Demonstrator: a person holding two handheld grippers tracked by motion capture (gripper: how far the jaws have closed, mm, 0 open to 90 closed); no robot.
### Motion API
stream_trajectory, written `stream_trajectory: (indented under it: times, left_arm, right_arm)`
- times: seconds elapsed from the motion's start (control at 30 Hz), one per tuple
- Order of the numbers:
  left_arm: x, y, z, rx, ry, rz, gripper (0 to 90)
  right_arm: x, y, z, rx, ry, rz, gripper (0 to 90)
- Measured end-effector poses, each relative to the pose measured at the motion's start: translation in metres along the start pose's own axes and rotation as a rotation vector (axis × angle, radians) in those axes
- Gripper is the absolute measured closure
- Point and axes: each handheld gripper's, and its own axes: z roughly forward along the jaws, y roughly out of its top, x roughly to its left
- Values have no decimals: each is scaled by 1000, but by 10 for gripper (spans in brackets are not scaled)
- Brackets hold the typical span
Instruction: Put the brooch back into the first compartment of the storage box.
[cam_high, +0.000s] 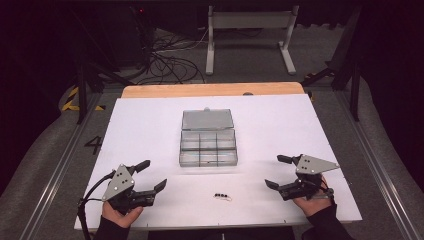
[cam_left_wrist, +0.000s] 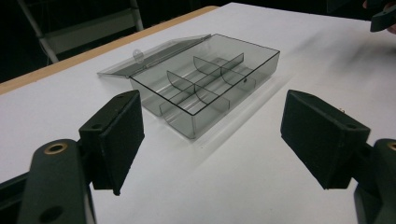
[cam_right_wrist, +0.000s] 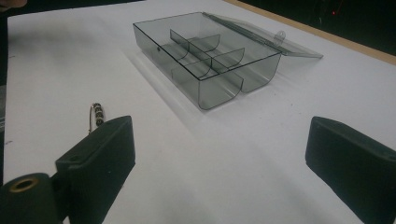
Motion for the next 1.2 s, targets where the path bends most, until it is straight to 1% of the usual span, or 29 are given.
stream_trajectory:
  times: [0.27, 0.33, 0.4, 0.47, 0.57, 0.7, 1.07, 1.2]
  left_arm:
    - [-1, 3, 0, 4, -12, -19, 218]
    - [-1, 5, 0, 1, -14, -13, 218]
    - [-1, 6, 0, 1, -24, -18, 218]
    - [0, 9, 1, 7, -47, -26, 219]
    - [2, 12, 2, 16, -67, -37, 221]
    - [2, 15, 5, 31, -75, -25, 223]
    - [-6, 30, 19, 40, -112, 6, 226]
    - [-10, 35, 24, 41, -130, 8, 226]
  right_arm:
    - [0, 0, 0, -3, 5, 6, 86]
    - [0, 0, 1, -1, 5, 5, 86]
    - [0, 0, 1, -2, 6, 5, 86]
    - [0, 0, 2, 1, 7, 4, 87]
    - [0, 0, 3, 7, 14, 6, 93]
    - [2, 0, 5, 11, 22, 4, 96]
    - [2, 0, 5, 14, 27, 2, 99]
    - [2, 0, 5, 13, 28, 3, 100]
